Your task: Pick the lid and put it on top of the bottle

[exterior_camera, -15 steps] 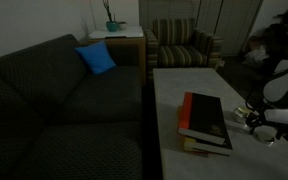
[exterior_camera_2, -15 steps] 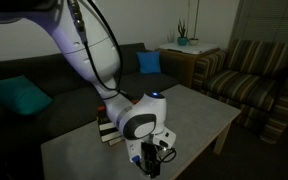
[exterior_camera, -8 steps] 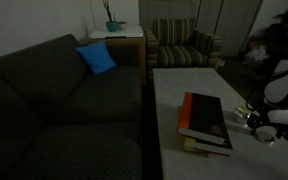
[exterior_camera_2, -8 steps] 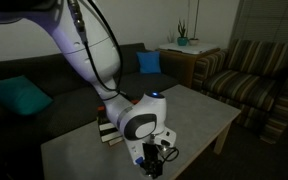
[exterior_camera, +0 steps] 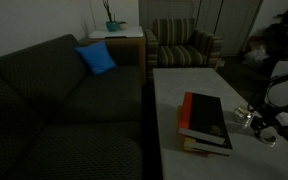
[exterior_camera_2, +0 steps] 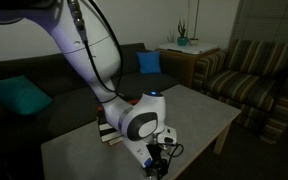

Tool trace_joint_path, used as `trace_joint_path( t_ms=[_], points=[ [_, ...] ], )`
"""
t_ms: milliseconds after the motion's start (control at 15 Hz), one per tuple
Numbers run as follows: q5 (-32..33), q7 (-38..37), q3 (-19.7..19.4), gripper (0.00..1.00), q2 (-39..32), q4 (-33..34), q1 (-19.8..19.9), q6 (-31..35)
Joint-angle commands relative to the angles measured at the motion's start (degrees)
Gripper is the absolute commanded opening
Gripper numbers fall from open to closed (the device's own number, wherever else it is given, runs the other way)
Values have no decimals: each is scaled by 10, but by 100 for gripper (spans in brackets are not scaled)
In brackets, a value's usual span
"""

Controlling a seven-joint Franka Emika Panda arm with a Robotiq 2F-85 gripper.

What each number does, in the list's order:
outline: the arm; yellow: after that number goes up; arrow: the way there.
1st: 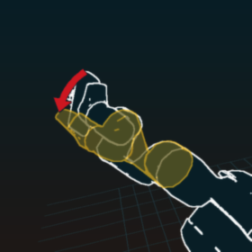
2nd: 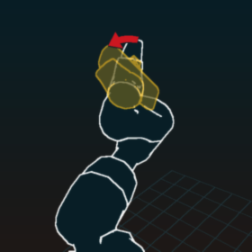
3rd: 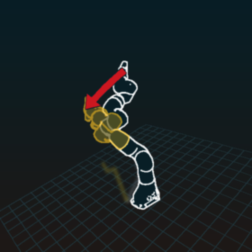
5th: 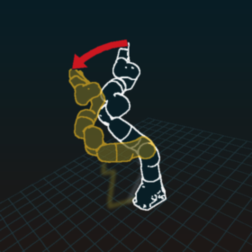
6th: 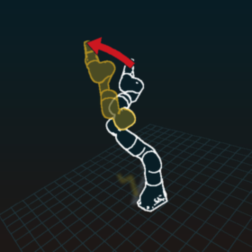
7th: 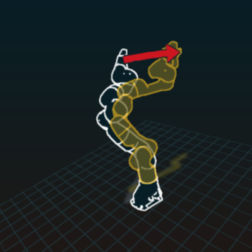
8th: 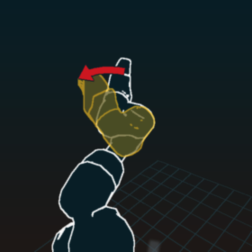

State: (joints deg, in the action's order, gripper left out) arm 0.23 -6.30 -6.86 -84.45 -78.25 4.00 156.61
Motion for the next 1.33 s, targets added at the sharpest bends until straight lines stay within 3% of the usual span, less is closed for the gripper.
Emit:
trace_joint_path(
  t_ms=[0,400,933,1000,1267],
  points=[
    [14,57,19,100,0,3,20,2],
    [9,163,76,100,0,5,68,1],
    [4,154,68,100,0,6,66,-9],
    [4,154,69,79,0,6,66,-8],
    [2,150,67,53,1,5,66,-6]
  ],
)
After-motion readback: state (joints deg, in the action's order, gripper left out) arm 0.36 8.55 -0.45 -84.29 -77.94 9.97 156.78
